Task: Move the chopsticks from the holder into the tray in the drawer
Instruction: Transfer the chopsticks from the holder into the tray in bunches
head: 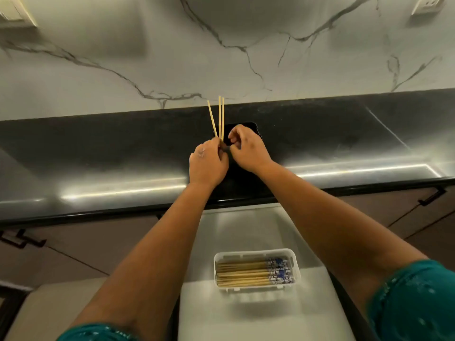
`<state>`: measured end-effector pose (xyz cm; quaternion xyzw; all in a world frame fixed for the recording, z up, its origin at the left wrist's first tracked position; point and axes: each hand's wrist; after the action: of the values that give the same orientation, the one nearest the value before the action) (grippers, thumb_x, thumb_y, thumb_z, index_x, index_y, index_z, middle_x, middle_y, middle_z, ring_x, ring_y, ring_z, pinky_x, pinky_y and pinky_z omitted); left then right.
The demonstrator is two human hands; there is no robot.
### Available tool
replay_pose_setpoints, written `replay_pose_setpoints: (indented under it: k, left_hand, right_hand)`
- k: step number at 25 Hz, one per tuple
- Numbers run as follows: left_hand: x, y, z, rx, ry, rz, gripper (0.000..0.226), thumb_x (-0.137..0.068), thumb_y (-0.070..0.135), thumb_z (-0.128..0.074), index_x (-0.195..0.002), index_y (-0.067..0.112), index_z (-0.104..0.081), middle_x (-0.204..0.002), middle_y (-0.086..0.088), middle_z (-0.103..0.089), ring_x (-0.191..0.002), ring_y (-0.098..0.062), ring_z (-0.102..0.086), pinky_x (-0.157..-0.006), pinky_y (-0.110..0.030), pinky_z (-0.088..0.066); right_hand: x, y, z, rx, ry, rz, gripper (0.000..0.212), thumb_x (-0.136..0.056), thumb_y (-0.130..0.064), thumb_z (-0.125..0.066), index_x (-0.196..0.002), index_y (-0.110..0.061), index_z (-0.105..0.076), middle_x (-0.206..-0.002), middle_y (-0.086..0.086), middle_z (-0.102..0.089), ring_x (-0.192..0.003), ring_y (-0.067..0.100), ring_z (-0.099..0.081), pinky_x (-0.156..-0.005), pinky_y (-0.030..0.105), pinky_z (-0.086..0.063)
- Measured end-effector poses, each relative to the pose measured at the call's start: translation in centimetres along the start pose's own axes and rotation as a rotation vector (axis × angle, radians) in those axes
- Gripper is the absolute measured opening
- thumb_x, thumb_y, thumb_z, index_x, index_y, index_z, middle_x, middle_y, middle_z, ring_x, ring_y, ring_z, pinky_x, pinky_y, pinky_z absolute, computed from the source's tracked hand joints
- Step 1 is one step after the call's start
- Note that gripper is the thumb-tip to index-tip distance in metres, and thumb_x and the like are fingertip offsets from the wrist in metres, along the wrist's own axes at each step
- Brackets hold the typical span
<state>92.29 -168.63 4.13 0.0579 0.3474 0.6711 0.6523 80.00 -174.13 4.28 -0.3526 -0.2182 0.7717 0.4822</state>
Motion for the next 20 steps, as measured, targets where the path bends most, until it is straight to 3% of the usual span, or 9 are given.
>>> replay_pose_setpoints:
  k: [2, 5, 7, 9, 12, 16, 20]
  left_hand:
    - [-2.1, -0.5, 0.4, 0.060, -0.058, 0.047, 0.039, -0.084, 0.016, -0.052, -0.123, 0.017, -0.052, -0.115, -0.005, -0.062, -0.109, -0.028, -0.053, -0.090, -0.047, -0.045]
    - [-4.3, -2.1, 0.0, 0.125, -0.083, 0.123, 0.054, -0.088, 0.020, -0.053, -0.140, 0.019, -0.038, -0.132, -0.005, -0.055, -0.125, -0.026, -0.044, -0.101, -0.047, -0.040]
    - [-5.6, -3.4, -0.5, 0.197, -0.087, 0.186, 0.057, -0.091, 0.021, -0.054, -0.143, 0.019, -0.033, -0.137, -0.004, -0.052, -0.130, -0.024, -0.040, -0.104, -0.043, -0.037]
    - [-6.6, -4.2, -1.0, 0.257, -0.095, 0.242, 0.057, -0.092, 0.022, -0.054, -0.145, 0.020, -0.031, -0.139, -0.003, -0.051, -0.133, -0.023, -0.037, -0.104, -0.040, -0.036]
    - [-7.1, -5.3, -1.9, 0.288, -0.083, 0.267, 0.056, -0.092, 0.024, -0.054, -0.144, 0.021, -0.033, -0.137, -0.001, -0.052, -0.132, -0.021, -0.037, -0.100, -0.035, -0.036]
    - [-6.7, -6.8, -2.8, 0.293, -0.102, 0.265, 0.052, -0.092, 0.025, -0.053, -0.141, 0.022, -0.036, -0.134, 0.002, -0.053, -0.129, -0.019, -0.039, -0.091, -0.028, -0.033]
    - [-6.3, -7.8, -3.1, 0.300, -0.113, 0.286, 0.050, -0.093, 0.026, -0.052, -0.140, 0.021, -0.038, -0.132, 0.001, -0.056, -0.126, -0.019, -0.044, -0.093, -0.030, -0.037]
  right_hand:
    - [-3.1, -0.2, 0.1, -0.031, -0.001, -0.066, 0.024, -0.080, -0.005, -0.057, -0.104, -0.009, -0.058, -0.105, 0.007, -0.057, -0.086, 0.012, -0.052, -0.078, 0.022, -0.044]
    - [-7.3, 0.3, -0.5, -0.042, 0.059, -0.227, 0.032, -0.082, -0.011, -0.061, -0.114, -0.008, -0.058, -0.115, 0.011, -0.059, -0.096, 0.018, -0.056, -0.087, 0.025, -0.045]
    - [-10.1, 1.0, -1.6, -0.009, -0.012, -0.361, 0.037, -0.085, -0.018, -0.064, -0.119, -0.007, -0.058, -0.117, 0.010, -0.061, -0.102, 0.021, -0.058, -0.084, 0.027, -0.044]
    - [-12.2, 1.8, -3.2, 0.104, -0.217, -0.515, 0.038, -0.087, -0.023, -0.065, -0.119, -0.005, -0.060, -0.119, 0.012, -0.063, -0.103, 0.023, -0.060, -0.082, 0.030, -0.048]
    - [-14.1, 2.2, -5.4, 0.058, -0.496, -0.719, 0.043, -0.090, -0.022, -0.063, -0.127, -0.003, -0.054, -0.133, 0.014, -0.053, -0.119, 0.030, -0.053, -0.099, 0.039, -0.047]
    - [-16.0, 3.9, -6.2, -0.225, -0.544, -0.891, 0.014, -0.090, -0.002, -0.051, -0.097, -0.005, -0.063, -0.124, 0.015, -0.055, -0.116, 0.028, -0.052, -0.100, 0.039, -0.046]
    - [-15.7, 4.8, -7.1, -0.144, -0.628, -0.872, 0.020, -0.087, -0.012, -0.062, -0.107, -0.006, -0.062, -0.125, 0.016, -0.058, -0.111, 0.030, -0.055, -0.098, 0.043, -0.045]
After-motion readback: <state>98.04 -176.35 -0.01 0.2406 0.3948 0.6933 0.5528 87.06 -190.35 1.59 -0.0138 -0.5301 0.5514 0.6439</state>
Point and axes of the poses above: each hand's wrist, its own x-axis away from the middle knuckle, its own z-axis out of the back of the hand, y = z × x
